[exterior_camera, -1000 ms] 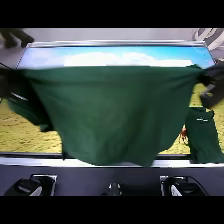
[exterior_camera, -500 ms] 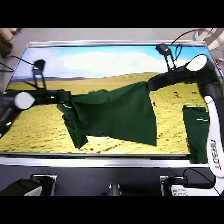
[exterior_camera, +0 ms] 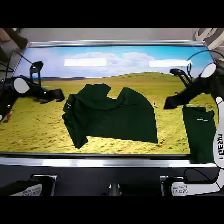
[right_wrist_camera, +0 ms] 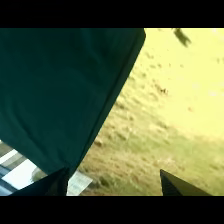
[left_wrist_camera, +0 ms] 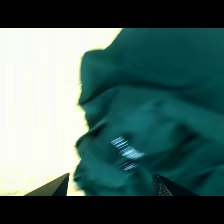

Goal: Fold the shirts.

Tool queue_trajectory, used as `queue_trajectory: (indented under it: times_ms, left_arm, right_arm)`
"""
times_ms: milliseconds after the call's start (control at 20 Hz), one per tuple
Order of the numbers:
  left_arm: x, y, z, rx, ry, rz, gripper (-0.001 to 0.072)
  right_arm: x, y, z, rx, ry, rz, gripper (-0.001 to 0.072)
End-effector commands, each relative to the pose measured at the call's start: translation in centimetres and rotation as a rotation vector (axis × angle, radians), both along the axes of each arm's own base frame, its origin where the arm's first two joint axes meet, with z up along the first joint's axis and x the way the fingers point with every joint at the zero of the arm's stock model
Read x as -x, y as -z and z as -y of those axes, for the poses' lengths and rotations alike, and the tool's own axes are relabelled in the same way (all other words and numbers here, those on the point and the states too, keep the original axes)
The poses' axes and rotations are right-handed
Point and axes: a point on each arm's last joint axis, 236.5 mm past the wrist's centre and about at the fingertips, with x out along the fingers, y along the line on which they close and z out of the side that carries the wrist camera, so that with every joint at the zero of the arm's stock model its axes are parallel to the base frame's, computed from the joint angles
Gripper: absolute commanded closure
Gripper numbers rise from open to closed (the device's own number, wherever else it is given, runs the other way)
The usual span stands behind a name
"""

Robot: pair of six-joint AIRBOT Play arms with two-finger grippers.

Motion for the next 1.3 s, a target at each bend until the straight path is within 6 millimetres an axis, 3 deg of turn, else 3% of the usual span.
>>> queue_trajectory:
  times_ms: [0, 50, 200, 300, 550, 850, 1000, 1100, 1250]
  left_arm:
    - [6.5, 4.9, -4.5, -0.006, -0.077, -0.284, 0.0126]
    - [7.6, 6.7, -4.3, 0.017, -0.091, -0.315, 0.0221]
    - [7.8, 10.1, -1.8, 0.129, -0.127, -0.283, 0.0221]
    - [6.5, 10.6, -0.9, 0.173, -0.154, -0.24, 0.0223]
    - [5.1, 12.8, -0.8, 0.177, -0.176, -0.228, 0.0228]
    - [3.2, 12.8, 0.6, 0.212, -0.192, -0.162, 0.0255]
    - [3.3, 13.4, 1.3, 0.212, -0.182, -0.171, 0.0354]
    - [3.2, 13.4, 1.1, 0.212, -0.187, -0.169, 0.0679]
    - [3.2, 12.7, 1.2, 0.212, -0.157, -0.175, 0.0686]
  right_arm:
    - [5.2, 2.8, 2.0, -0.012, 0.043, -0.186, 0.0151]
    - [5.8, 3.7, 1.4, -0.035, 0.044, -0.203, 0.0151]
    - [5.8, 4.8, -0.5, -0.116, 0.068, -0.197, 0.0152]
    - [5.7, 4.9, -0.6, -0.121, 0.072, -0.194, 0.0152]
    - [6.6, 5.5, -0.7, -0.121, 0.072, -0.221, 0.0151]
    - [8.6, 8.3, -1.5, -0.137, 0.092, -0.267, 0.0151]
    - [8.8, 9.0, -1.6, -0.138, 0.104, -0.268, 0.015]
    - [8.8, 9.2, -2.0, -0.142, 0.097, -0.264, 0.015]
    - [9.0, 10.3, -4.3, -0.12, 0.026, -0.25, 0.0076]
